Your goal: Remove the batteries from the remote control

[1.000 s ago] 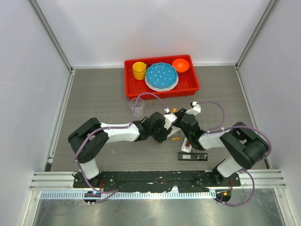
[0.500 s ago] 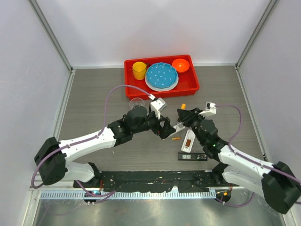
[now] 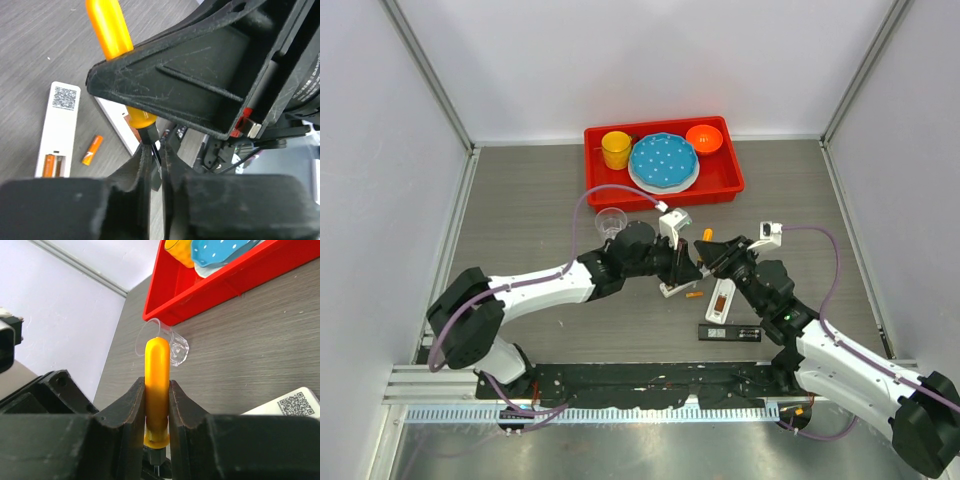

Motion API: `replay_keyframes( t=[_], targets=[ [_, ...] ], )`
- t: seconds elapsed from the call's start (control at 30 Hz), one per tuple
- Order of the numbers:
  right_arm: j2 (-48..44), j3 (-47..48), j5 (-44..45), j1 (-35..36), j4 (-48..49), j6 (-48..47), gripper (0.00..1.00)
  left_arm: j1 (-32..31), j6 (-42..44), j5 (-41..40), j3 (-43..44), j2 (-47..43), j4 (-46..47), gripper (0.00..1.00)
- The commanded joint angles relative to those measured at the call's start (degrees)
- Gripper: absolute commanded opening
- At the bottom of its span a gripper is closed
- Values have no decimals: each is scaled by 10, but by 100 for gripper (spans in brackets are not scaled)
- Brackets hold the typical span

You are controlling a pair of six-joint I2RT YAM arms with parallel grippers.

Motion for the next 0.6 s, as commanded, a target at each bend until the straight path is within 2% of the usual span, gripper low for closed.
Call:
replay_keyframes(
  t=[0.0,0.1,0.17,0.2,0.23,0.3,0.33,0.4,0.43,0.5,0.57],
  targets=[
    [-8,7,-21,3,1,6,1,3,-6,1,22,-16,36,0],
    [-14,13,-34,2,-9,-11,3,4,11,-22,9,-45,3,0],
    [-9,26,-40,2,-23,-28,16,5,20,-41,-7,-73,-11,0],
    [-8,32,-53,2,-28,-35,18,5,27,-47,-9,-83,-36,0],
    [-5,39,-59,2,-37,-52,30,5,39,-56,-12,-93,-52,0],
    [-9,48,-79,2,-47,-70,48,6,55,-72,-10,-124,-102,0],
    [-13,52,-79,2,-54,-75,64,6,72,-75,-10,-134,-118,0],
    [-23,62,-88,-1,-74,-97,81,7,95,-78,-5,-164,-181,0],
    [-28,67,-98,-3,-81,-102,92,7,103,-80,-3,-174,-199,0],
    [-31,75,-126,-15,-86,-111,100,9,120,-84,-1,-195,-244,0],
    [-24,89,-190,-25,-77,-118,100,8,127,-84,1,-221,-266,0]
  ],
)
